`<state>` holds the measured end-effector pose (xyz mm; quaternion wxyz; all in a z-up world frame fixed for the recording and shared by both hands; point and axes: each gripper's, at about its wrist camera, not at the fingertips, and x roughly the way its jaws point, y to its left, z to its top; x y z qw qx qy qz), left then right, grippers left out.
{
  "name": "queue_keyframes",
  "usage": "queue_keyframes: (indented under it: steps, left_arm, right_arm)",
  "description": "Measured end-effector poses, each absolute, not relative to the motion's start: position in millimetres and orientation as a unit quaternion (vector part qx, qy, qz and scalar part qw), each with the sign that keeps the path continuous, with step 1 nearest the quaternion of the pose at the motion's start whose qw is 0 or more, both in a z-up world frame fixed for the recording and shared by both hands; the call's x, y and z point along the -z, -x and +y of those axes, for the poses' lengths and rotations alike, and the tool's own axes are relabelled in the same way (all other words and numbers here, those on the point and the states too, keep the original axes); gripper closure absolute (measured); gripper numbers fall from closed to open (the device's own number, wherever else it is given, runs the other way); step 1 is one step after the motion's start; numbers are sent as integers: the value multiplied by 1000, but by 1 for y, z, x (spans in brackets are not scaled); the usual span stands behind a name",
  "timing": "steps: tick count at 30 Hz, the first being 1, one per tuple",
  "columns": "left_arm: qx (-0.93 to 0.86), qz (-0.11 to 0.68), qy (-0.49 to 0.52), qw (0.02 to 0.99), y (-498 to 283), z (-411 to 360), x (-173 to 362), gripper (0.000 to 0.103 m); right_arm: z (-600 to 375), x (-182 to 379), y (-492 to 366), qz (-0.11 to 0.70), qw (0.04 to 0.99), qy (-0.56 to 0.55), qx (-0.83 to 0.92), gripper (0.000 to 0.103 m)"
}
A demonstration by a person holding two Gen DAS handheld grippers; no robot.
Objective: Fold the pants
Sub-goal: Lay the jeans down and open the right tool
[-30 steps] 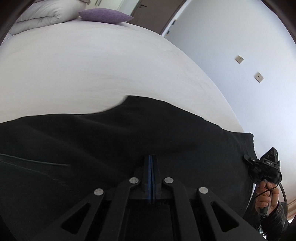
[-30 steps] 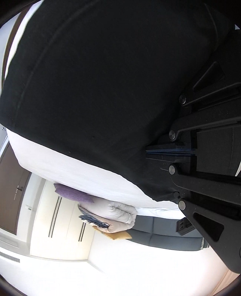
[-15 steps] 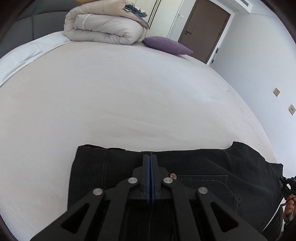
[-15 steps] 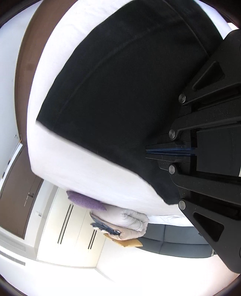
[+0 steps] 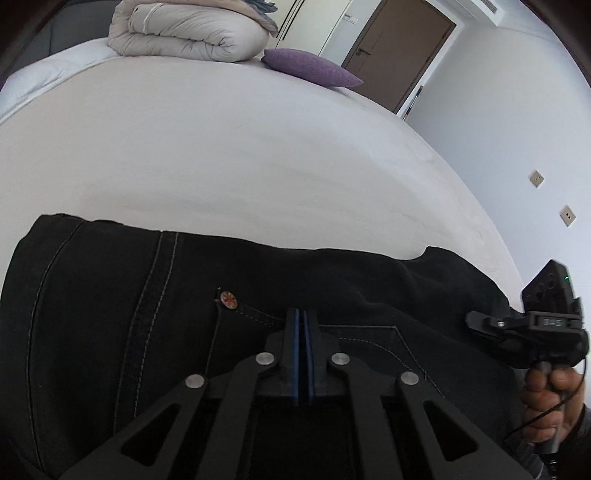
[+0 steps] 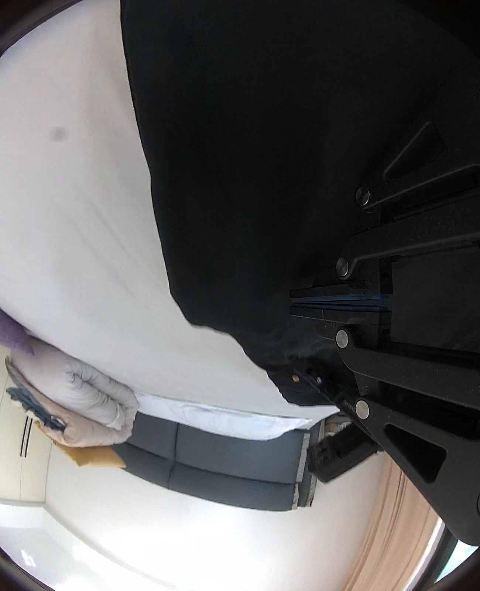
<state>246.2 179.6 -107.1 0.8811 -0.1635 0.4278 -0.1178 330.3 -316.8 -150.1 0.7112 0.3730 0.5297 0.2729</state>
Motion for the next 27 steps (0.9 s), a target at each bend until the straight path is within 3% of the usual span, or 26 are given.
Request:
queue_keyframes:
  steps: [4, 8, 12, 18, 21, 27]
  left_arm:
    - [130, 422, 181, 879, -248, 185, 112, 98]
    - [126, 417, 171, 884, -246, 182, 114, 98]
    - [123, 418, 169, 884, -246, 181, 116, 98]
    - [116, 421, 160, 885, -247, 177, 115, 98]
    - [107, 423, 148, 888, -246, 173, 112, 98]
    - [101, 423, 143, 889, -237, 170, 111, 98]
  right_arm:
    - [-351, 175, -343, 482, 706, -451, -257, 103]
    - [-489, 177, -326, 417, 730, -523, -138, 103]
    - [-566, 149, -287, 365, 766, -529, -23, 103]
    - [-507, 128, -239, 382, 747, -519, -163, 101]
    - [-453, 158, -244, 426, 723, -512, -183, 101]
    - [-560, 170, -199, 357, 737, -563, -116, 103]
